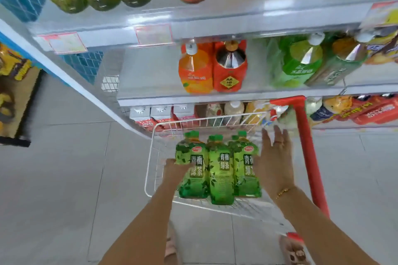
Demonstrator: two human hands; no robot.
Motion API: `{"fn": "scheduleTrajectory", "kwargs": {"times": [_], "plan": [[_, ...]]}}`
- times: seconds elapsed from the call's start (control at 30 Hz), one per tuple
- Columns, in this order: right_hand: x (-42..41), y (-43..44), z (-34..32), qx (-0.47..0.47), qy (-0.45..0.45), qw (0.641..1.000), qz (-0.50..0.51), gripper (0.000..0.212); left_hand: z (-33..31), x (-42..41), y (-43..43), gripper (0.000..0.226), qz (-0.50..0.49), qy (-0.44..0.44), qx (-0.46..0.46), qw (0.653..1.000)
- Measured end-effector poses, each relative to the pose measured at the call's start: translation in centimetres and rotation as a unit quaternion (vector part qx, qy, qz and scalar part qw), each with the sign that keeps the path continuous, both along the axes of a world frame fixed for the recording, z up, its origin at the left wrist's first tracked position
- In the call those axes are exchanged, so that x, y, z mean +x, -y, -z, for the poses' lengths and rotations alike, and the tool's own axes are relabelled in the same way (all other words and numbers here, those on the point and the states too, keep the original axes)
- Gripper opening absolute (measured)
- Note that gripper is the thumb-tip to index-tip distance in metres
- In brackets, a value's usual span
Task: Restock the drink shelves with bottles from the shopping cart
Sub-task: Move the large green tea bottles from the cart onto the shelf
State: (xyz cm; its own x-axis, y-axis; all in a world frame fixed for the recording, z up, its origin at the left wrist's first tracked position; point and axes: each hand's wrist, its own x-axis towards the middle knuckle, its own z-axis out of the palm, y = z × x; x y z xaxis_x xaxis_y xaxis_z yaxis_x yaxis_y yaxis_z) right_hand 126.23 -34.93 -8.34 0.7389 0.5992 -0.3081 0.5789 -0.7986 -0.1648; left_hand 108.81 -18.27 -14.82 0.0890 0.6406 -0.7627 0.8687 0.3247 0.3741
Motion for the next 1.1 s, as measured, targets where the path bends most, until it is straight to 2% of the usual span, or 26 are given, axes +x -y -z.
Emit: {"fn": "scheduleTrajectory", "kwargs": {"times": [0.07,0.13,0.17,0.23,0.33,0.5,0.67,0.8,0.93,1.0,1.1], "plan": [[-4.1,-3.7,2.3,0.006,-0.105,0.994,0.033,0.064,0.5,-0.3,-1.0,0.041,0.025,0.012,-0.083,0.996],[-7.4,-6.7,4.4,-0.021,-0.216,0.967,0.131,0.083,1.1,-1.0,-1.6,0.047,0.042,0.050,-0.130,0.989],[-8.7,-7.8,5.2,-0.027,-0.233,0.956,0.176,0.097,1.3,-1.4,-1.8,0.048,0.047,0.075,-0.149,0.985],[-9.7,-8.7,6.6,-0.042,-0.208,0.947,0.240,0.111,2.2,-1.8,-2.3,0.046,0.070,0.097,-0.174,0.978],[-9.5,-8.3,7.5,-0.099,-0.170,0.941,0.275,0.107,2.9,-1.7,-2.6,0.047,0.083,0.109,-0.163,0.977],[-9.3,-8.2,8.2,-0.153,-0.136,0.943,0.264,0.103,3.2,-1.7,-1.6,0.041,0.101,0.105,-0.115,0.983],[-8.8,-7.7,8.7,-0.153,-0.114,0.955,0.229,0.106,4.1,-1.4,-2.2,0.029,0.114,0.115,-0.135,0.977],[-8.9,-7.5,6.8,-0.098,-0.142,0.952,0.252,0.099,2.7,-1.9,-2.4,0.039,0.134,0.130,-0.081,0.979],[-10.2,-7.7,3.6,-0.031,-0.147,0.956,0.253,0.089,-1.1,-3.9,-4.7,0.052,0.117,0.197,0.000,0.973],[-10.8,-8.0,1.6,0.024,-0.145,0.958,0.247,0.088,-4.4,-4.8,-7.2,0.057,0.107,0.232,0.063,0.965],[-11.3,-9.7,-1.5,0.137,-0.146,0.955,0.221,0.086,-8.3,-5.7,-12.0,0.061,0.109,0.285,0.193,0.932]]}}
